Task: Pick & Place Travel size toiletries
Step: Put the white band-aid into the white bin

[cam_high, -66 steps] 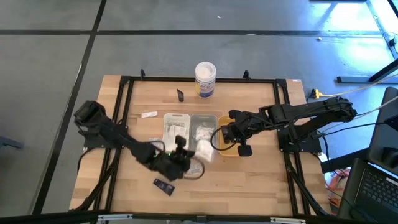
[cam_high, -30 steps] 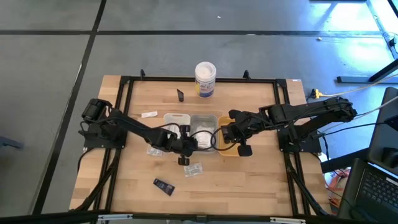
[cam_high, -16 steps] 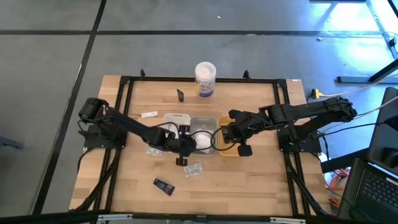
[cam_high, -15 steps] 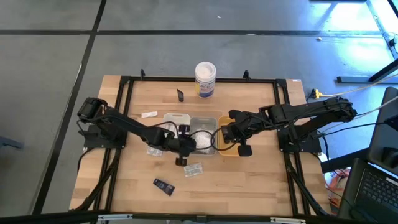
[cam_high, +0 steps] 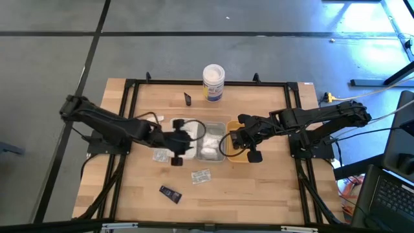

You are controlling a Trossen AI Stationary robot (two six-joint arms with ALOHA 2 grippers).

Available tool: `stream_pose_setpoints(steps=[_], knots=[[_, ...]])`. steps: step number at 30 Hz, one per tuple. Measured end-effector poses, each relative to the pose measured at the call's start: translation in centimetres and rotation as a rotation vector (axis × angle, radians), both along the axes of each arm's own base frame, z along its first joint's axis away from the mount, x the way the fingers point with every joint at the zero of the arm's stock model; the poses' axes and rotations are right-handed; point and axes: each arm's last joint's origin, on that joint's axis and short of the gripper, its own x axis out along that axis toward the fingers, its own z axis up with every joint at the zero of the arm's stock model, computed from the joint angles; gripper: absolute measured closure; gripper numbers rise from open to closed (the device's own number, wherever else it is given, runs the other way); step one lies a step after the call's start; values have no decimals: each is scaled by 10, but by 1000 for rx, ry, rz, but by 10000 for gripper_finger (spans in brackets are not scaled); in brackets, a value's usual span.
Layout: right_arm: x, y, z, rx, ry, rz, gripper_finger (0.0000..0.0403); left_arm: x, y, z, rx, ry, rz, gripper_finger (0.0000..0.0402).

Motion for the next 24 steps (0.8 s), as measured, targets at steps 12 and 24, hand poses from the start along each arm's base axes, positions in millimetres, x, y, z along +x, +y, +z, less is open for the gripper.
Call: stream_pose_setpoints(steps=[12, 24], knots=[[0, 0, 0, 0, 0, 0, 381, -48, 14, 18, -20, 115, 74, 274], [0, 0, 0, 1, 0, -1, 381, -78, 27, 7, 46, 303, 397, 274]])
